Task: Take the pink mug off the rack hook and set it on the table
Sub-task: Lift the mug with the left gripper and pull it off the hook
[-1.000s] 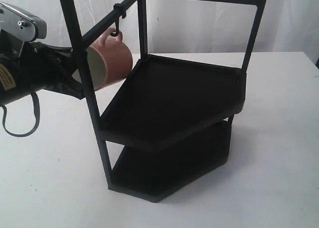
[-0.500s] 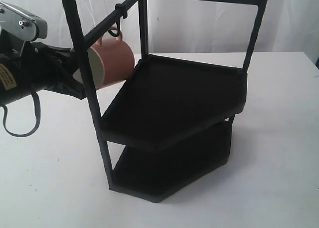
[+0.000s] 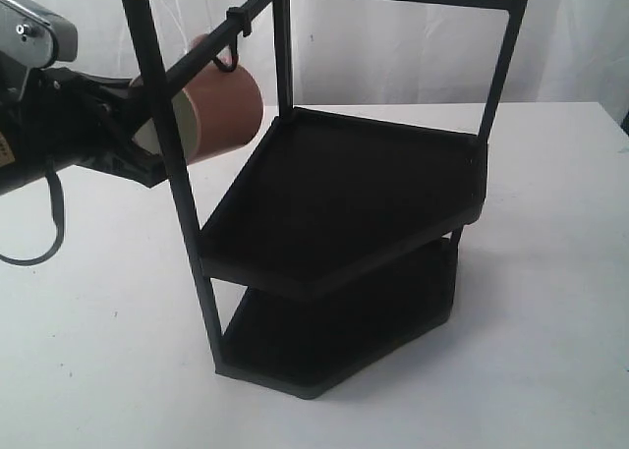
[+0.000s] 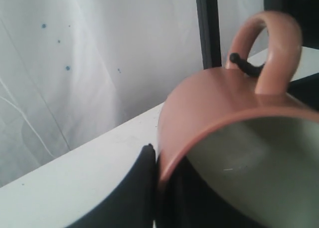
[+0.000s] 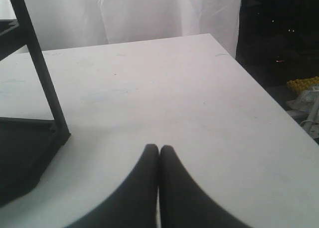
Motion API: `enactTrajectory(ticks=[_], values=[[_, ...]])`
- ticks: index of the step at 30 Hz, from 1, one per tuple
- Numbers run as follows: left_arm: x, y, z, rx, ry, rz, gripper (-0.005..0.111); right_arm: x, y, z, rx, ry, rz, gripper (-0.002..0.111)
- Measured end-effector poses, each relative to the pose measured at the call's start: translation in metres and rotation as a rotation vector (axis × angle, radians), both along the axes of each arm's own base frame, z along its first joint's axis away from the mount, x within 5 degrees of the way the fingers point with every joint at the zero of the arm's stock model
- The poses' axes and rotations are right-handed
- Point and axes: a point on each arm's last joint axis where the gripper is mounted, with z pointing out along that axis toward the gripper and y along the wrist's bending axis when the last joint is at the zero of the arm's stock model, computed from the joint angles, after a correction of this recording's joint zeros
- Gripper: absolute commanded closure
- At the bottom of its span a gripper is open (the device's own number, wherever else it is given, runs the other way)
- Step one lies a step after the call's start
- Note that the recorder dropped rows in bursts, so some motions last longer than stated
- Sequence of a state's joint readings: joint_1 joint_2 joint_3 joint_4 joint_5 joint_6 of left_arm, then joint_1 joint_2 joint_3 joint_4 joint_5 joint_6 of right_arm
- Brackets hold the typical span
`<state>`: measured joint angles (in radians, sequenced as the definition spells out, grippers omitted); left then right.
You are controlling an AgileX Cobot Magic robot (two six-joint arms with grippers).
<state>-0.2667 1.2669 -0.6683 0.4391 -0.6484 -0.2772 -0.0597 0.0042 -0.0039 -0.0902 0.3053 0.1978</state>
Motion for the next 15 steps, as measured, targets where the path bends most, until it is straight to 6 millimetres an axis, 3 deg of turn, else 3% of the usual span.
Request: enactTrajectory(ticks=[15], values=[[-0.032,0.018,0.023,0.099,0.039,0.084,0.107,0.000,0.000,0.000,0.002,0.000,0.000,0.108]])
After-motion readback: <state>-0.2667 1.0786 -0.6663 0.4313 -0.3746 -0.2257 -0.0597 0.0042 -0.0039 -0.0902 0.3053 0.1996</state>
